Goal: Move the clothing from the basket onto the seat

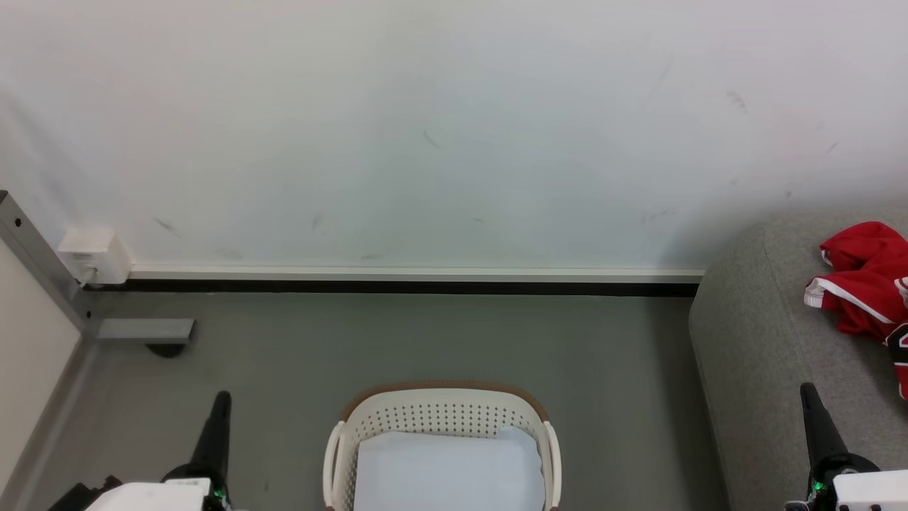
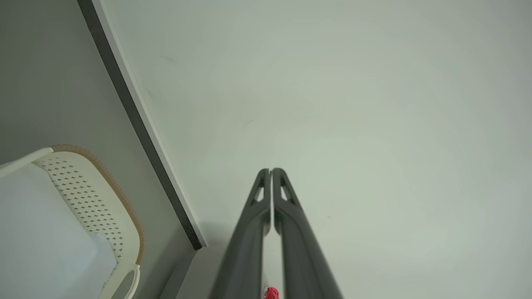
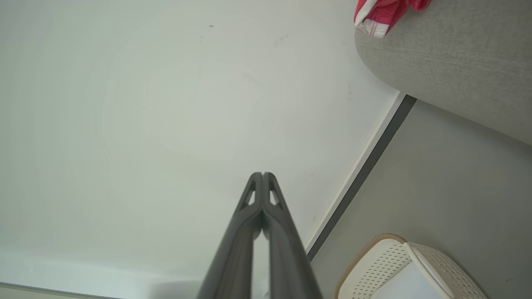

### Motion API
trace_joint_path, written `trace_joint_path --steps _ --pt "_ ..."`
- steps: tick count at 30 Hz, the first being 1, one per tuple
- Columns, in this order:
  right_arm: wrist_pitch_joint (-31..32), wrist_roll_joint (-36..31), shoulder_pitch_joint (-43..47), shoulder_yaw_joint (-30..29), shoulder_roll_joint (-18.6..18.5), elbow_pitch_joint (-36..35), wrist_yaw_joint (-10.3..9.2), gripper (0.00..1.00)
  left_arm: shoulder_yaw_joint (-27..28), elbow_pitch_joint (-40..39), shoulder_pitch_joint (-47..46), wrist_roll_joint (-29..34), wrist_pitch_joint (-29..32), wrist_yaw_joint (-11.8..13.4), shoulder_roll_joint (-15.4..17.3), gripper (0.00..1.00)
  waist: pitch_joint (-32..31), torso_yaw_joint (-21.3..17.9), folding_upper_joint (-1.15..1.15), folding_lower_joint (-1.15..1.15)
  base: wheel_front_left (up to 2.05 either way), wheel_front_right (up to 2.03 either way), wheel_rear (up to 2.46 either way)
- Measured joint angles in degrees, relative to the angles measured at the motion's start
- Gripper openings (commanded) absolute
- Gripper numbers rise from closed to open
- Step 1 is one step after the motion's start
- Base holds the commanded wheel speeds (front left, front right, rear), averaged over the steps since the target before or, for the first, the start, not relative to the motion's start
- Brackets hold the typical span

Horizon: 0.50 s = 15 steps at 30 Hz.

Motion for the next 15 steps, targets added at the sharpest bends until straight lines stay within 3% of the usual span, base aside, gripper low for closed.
trace_joint_path --steps 15 --pt "1.7 5.3 -0.4 -1.4 0.4 -0.2 0.0 0.0 0.1 -1.1 -0.2 -6.4 1.9 -0.1 0.1 0.0 0.3 0.2 0.0 0.0 0.0 0.0 0.0"
